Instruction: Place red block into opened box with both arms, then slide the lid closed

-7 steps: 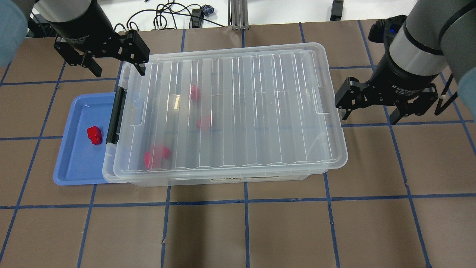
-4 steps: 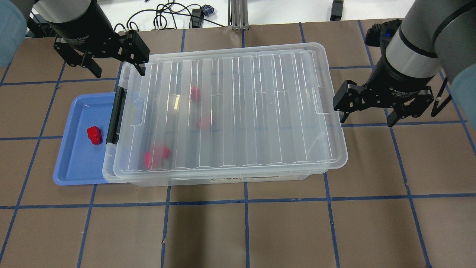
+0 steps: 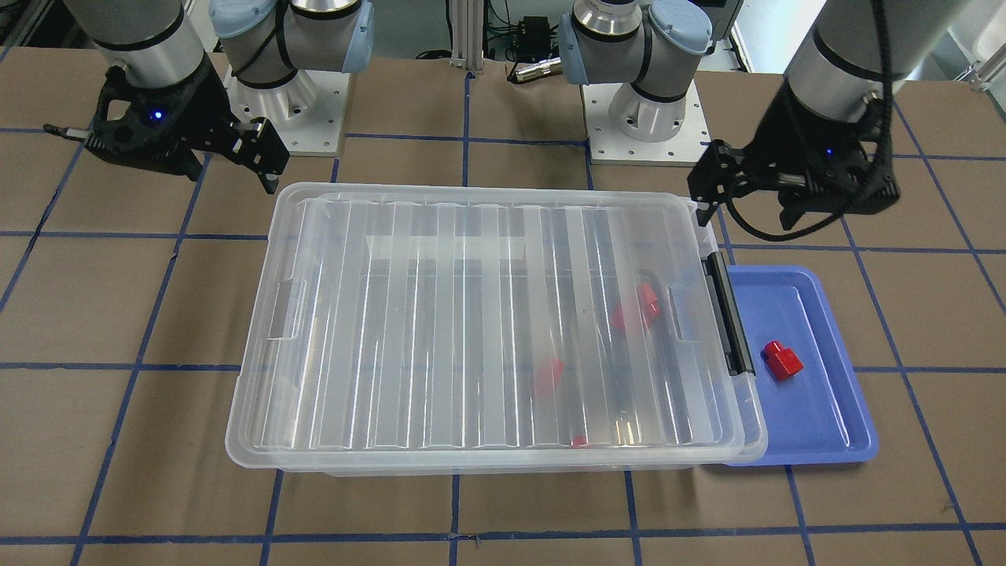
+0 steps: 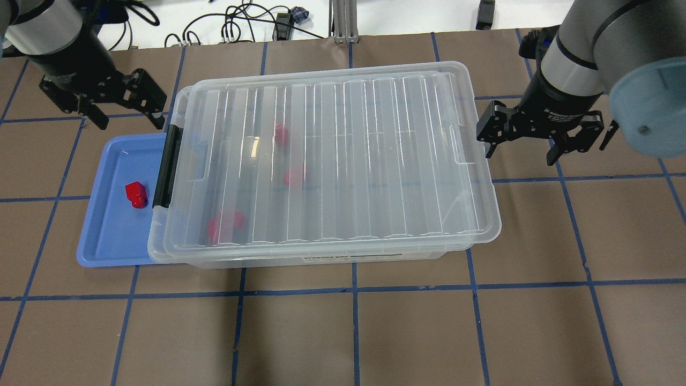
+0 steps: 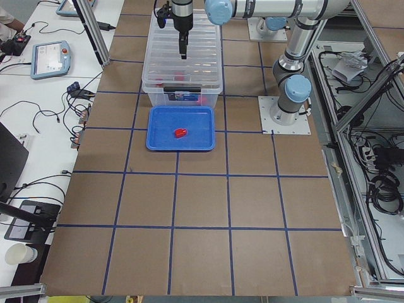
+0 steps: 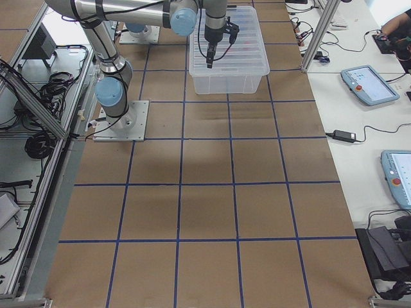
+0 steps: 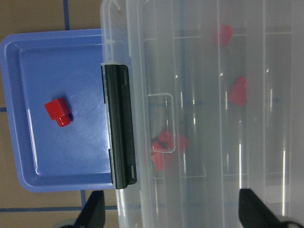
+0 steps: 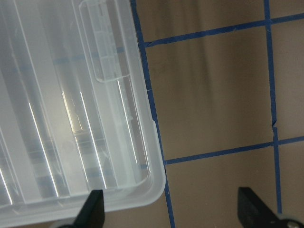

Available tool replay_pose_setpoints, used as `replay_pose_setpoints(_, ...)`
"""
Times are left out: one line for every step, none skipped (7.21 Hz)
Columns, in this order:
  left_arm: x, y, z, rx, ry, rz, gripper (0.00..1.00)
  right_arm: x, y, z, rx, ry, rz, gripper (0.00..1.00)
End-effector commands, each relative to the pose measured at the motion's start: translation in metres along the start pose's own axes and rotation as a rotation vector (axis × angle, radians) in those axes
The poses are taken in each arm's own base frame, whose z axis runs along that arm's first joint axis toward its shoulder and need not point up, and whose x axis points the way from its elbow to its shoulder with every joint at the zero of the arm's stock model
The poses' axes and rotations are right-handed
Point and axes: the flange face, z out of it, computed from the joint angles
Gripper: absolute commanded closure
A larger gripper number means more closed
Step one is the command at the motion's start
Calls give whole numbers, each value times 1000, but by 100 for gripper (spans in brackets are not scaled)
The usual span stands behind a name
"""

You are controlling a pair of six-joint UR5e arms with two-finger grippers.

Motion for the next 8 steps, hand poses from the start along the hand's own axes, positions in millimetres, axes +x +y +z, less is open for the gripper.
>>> replay_pose_setpoints(-110, 0, 88, -2, 73, -67, 0, -5, -30, 32, 9, -11, -10, 0)
replay_pose_setpoints(-143, -2, 131, 37, 56, -44, 0, -6, -42, 41, 6, -8, 2, 0)
replay_pose_setpoints(-176, 2, 171, 70, 46, -80, 0, -7, -47, 58, -6, -8, -8, 0)
replay_pose_setpoints(-192, 2, 201, 68, 48, -91, 0, -7, -58, 72, -16, 6, -2, 0)
replay_pose_setpoints(-192, 2, 235, 12, 82, -99, 0, -8, -57, 78, -30, -1, 3, 0)
replay_pose_setpoints(-196, -6, 250, 10, 81, -105, 0, -8, -58, 77, -25, 3, 3, 0)
replay_pose_setpoints(-196, -15, 259, 32, 71, -170, 0, -7, -59, 78, -23, 4, -11, 0)
replay_pose_setpoints(-178, -23, 262, 28, 72, -193, 0, -6, -63, 83, -35, 7, -9, 0)
